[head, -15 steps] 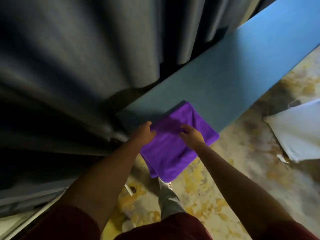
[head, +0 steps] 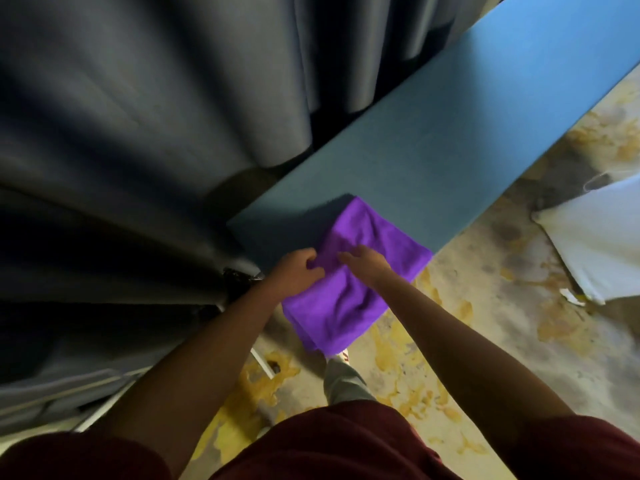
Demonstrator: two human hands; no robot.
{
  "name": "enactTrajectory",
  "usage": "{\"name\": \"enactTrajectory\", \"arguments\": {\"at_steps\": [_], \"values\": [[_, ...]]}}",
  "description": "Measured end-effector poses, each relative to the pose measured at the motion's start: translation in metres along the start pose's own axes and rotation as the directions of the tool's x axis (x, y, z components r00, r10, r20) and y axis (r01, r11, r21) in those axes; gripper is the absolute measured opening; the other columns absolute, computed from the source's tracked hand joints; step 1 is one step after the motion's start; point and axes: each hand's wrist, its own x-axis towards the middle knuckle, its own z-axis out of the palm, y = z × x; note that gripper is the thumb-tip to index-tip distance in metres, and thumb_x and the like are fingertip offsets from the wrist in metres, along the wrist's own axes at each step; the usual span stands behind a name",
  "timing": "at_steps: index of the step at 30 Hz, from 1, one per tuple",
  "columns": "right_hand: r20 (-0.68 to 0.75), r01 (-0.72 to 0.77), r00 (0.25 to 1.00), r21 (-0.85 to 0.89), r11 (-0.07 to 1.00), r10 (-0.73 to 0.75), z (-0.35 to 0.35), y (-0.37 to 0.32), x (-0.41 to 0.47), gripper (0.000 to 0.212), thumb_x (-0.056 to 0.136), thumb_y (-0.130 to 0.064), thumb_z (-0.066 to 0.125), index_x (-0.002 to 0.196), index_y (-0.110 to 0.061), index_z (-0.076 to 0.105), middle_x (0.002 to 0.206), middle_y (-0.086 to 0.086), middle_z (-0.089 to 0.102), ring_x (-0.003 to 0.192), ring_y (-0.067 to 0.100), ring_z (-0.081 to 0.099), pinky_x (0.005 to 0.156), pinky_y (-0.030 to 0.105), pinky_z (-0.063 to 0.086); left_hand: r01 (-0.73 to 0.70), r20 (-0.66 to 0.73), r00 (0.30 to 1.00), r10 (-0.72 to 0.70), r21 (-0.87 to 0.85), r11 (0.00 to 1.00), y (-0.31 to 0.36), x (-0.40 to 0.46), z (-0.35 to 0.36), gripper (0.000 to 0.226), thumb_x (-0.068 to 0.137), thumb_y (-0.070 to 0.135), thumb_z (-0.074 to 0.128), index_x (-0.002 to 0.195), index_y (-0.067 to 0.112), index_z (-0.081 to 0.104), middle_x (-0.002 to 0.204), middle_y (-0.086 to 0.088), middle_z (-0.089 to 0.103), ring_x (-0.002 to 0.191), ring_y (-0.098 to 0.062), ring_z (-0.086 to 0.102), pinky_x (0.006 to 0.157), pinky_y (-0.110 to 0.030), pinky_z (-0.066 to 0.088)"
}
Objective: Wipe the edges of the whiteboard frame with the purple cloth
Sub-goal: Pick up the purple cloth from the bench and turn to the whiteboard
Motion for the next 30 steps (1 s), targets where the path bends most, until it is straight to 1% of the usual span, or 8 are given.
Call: {"name": "enactTrajectory", "arguments": {"at_steps": [3, 6, 10, 14, 18, 21, 26, 30], "values": [[0.296, -0.208, 0.948, 0.292, 0.934, 0.119, 0.011, -0.034, -0.023, 0.068, 0.085, -0.075, 0.042, 0.100, -0.013, 0.065, 0.081, 0.004, 0.063, 0.070, 0.022, 0.061, 0.068, 0.033, 0.047, -0.068, -0.073, 0.995, 0.062, -0.087, 0.994, 0.008, -0.036, -0.025, 0.024, 0.087, 0.018, 0.072, 0.080, 0.022, 0.049, 0.072, 0.003, 0.056, 0.073, -0.019, 0.050, 0.064, -0.033, 0.038], [0.455, -0.279, 0.890, 0.583, 0.763, -0.023, 0.032, -0.076, -0.046, 0.062, 0.081, -0.077, 0.046, 0.091, -0.018, 0.064, 0.073, 0.002, 0.060, 0.059, 0.017, 0.059, 0.061, 0.031, 0.049, -0.108, -0.168, 0.983, 0.080, -0.165, 0.980, 0.005, -0.078, -0.057, 0.019, 0.088, 0.009, 0.070, 0.095, 0.017, 0.054, 0.093, -0.013, 0.067, 0.086, -0.022, 0.059, 0.079, -0.036, 0.047], [0.563, -0.330, 0.737, 0.782, 0.529, -0.373, 0.067, -0.141, -0.095, 0.045, 0.086, -0.059, 0.055, 0.095, -0.019, 0.073, 0.096, 0.008, 0.071, 0.087, 0.024, 0.066, 0.083, 0.038, 0.051, -0.124, -0.324, 0.945, 0.050, -0.214, 0.969, -0.013, -0.150, -0.094, 0.035, 0.084, 0.008, 0.073, 0.113, 0.010, 0.056, 0.107, -0.013, 0.069, 0.099, -0.028, 0.067, 0.087, -0.033, 0.050], [0.524, -0.210, 0.647, 0.820, 0.532, -0.553, 0.102, -0.207, -0.166, 0.028, 0.091, -0.034, 0.061, 0.095, -0.013, 0.077, 0.096, 0.011, 0.075, 0.090, 0.024, 0.072, 0.076, 0.034, 0.058, -0.118, -0.484, 0.874, 0.035, -0.143, 0.983, -0.052, -0.245, -0.115, 0.056, 0.084, 0.019, 0.076, 0.134, 0.013, 0.050, 0.100, -0.003, 0.067, 0.095, -0.024, 0.067, 0.081, -0.030, 0.047], [0.346, 0.010, 0.705, 0.868, 0.497, -0.619, 0.151, -0.265, -0.248, 0.018, 0.091, -0.015, 0.063, 0.103, -0.006, 0.073, 0.103, 0.017, 0.073, 0.096, 0.027, 0.070, 0.085, 0.038, 0.057, -0.152, -0.700, 0.714, -0.026, -0.191, 0.970, -0.110, -0.354, -0.120, 0.064, 0.084, 0.022, 0.080, 0.141, 0.026, 0.051, 0.120, 0.007, 0.066, 0.100, -0.014, 0.065, 0.090, -0.022, 0.048], [0.272, 0.083, 0.706, 0.885, 0.458, -0.654, 0.198, -0.296, -0.323, 0.022, 0.092, -0.013, 0.062, 0.110, -0.003, 0.069, 0.099, 0.016, 0.074, 0.090, 0.027, 0.071, 0.083, 0.040, 0.057, -0.167, -0.822, 0.562, -0.097, -0.227, 0.959, -0.160, -0.440, -0.112, 0.043, 0.084, 0.025, 0.083, 0.124, 0.022, 0.068, 0.102, 0.019, 0.066, 0.087, 0.003, 0.060, 0.079, -0.001, 0.041], [0.190, 0.152, 0.596, 0.928, 0.342, -0.780, 0.276, -0.340, -0.447, 0.036, 0.093, -0.021, 0.064, 0.124, -0.004, 0.062, 0.116, 0.018, 0.069, 0.108, 0.031, 0.066, 0.094, 0.044, 0.053, -0.144, -0.912, 0.330, -0.245, -0.305, 0.941, -0.256, -0.583, -0.099, 0.009, 0.095, 0.043, 0.063, 0.092, 0.037, 0.068, 0.076, 0.012, 0.074, 0.068, -0.006, 0.070, 0.065, -0.019, 0.051], [0.147, 0.326, 0.413, 0.898, 0.297, -0.899, 0.316, -0.391, -0.540, 0.028, 0.090, -0.032, 0.065, 0.113, -0.015, 0.067, 0.105, 0.007, 0.075, 0.098, 0.025, 0.071, 0.085, 0.044, 0.057, 0.017, -0.916, 0.040, -0.400, -0.400, 0.916, -0.336, -0.690, -0.115, 0.028, 0.102, 0.044, 0.051, 0.118, 0.026, 0.065, 0.115, 0.004, 0.070, 0.100, -0.019, 0.068, 0.091, -0.041, 0.057]]}}
